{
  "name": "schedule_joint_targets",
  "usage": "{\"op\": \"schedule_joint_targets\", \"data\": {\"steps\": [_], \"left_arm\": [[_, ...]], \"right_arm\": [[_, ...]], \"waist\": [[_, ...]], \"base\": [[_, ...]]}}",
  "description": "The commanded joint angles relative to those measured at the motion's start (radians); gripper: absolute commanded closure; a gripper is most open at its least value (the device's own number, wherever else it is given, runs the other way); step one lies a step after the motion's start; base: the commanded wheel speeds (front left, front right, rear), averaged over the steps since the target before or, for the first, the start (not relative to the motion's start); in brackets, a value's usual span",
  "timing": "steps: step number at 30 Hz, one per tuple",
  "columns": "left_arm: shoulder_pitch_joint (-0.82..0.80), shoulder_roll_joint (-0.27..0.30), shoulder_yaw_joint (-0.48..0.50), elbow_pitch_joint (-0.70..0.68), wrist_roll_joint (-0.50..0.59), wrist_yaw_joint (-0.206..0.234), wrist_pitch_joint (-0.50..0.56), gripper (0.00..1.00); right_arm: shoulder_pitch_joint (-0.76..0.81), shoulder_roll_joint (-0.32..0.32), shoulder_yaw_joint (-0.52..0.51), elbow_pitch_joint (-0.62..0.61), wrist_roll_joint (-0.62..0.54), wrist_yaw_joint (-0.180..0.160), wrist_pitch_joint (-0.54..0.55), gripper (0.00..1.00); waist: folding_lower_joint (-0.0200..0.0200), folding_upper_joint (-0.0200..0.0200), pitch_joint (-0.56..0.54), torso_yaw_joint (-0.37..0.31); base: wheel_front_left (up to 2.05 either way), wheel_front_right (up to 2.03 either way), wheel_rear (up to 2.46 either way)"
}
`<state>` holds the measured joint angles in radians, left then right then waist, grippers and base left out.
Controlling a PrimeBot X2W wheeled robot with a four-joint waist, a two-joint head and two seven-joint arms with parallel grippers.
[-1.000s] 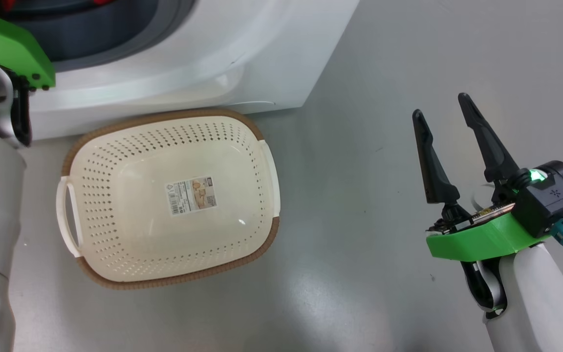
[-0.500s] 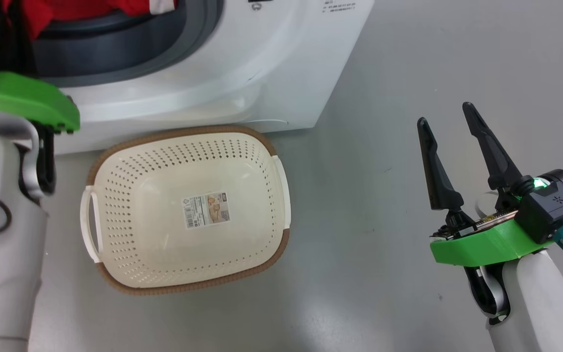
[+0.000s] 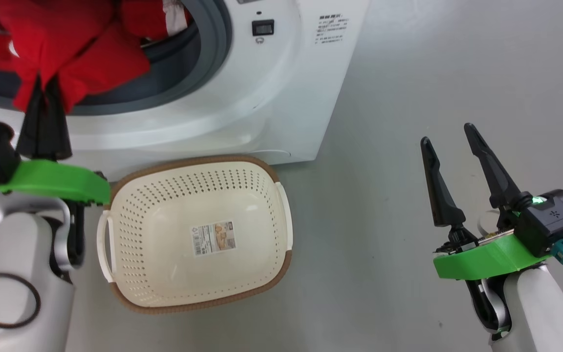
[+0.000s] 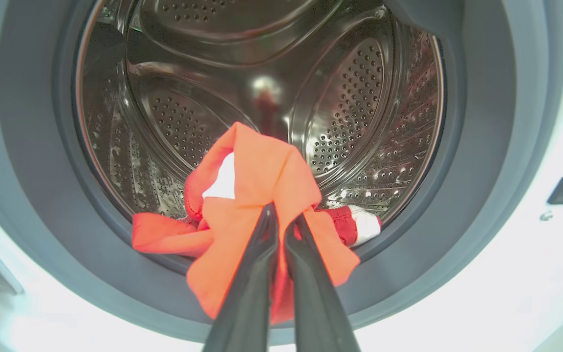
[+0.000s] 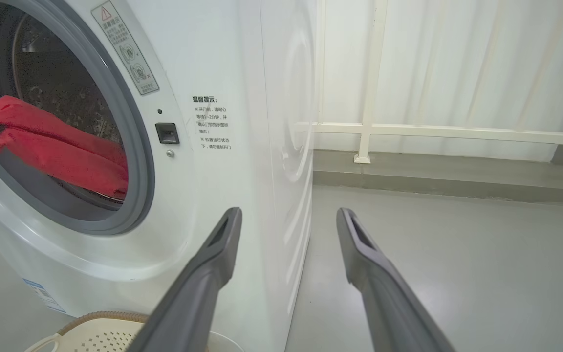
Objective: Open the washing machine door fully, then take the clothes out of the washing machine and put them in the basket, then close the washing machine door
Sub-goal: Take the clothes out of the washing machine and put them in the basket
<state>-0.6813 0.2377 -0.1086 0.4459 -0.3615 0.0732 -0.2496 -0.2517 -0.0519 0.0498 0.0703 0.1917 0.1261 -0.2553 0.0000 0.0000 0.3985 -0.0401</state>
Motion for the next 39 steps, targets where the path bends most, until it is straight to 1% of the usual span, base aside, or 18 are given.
{"op": "schedule_joint_targets", "data": {"steps": [1,8,14,19,28,33,39], "left_arm": [[0.031,0.036,0.029,-0.049,0.004,0.010,-0.008,1.00],[0.139,0.034,0.024,-0.148,-0.003,0.030,0.020,1.00],[0.253,0.031,0.018,-0.276,-0.008,0.059,0.061,1.00],[0.335,0.029,0.019,-0.395,-0.012,0.087,0.089,1.00],[0.437,0.017,0.002,-0.563,-0.012,0.122,0.129,1.00],[0.468,0.012,-0.014,-0.613,-0.015,0.129,0.152,1.00],[0.484,-0.005,-0.030,-0.572,-0.041,0.120,0.158,1.00]], "right_arm": [[0.016,0.002,0.021,-0.019,0.004,0.005,-0.006,0.00],[0.038,0.002,0.018,-0.011,0.008,0.005,-0.006,0.00],[0.063,0.002,0.011,-0.007,0.007,0.005,-0.006,0.00],[0.073,0.002,0.006,-0.012,0.004,0.005,-0.006,0.00],[0.084,0.002,0.002,-0.007,-0.001,0.005,-0.006,0.00],[0.088,0.002,0.000,-0.011,0.001,0.005,-0.006,0.00],[0.088,0.002,0.007,-0.015,0.008,0.005,-0.006,0.00]], "waist": [[0.0000,0.0000,-0.036,0.003],[0.0000,0.0000,-0.088,0.008],[0.0000,0.0000,-0.132,0.015],[0.0000,0.0000,-0.148,0.019],[0.0000,0.0000,-0.182,0.026],[0.0000,0.0000,-0.183,0.027],[0.0000,0.0000,-0.172,0.022]], "base": [[0.00,0.00,0.00],[0.00,0.00,0.00],[0.00,0.00,0.00],[0.00,0.00,0.00],[0.00,0.00,0.00],[0.00,0.00,0.00],[0.00,0.00,0.00]]}}
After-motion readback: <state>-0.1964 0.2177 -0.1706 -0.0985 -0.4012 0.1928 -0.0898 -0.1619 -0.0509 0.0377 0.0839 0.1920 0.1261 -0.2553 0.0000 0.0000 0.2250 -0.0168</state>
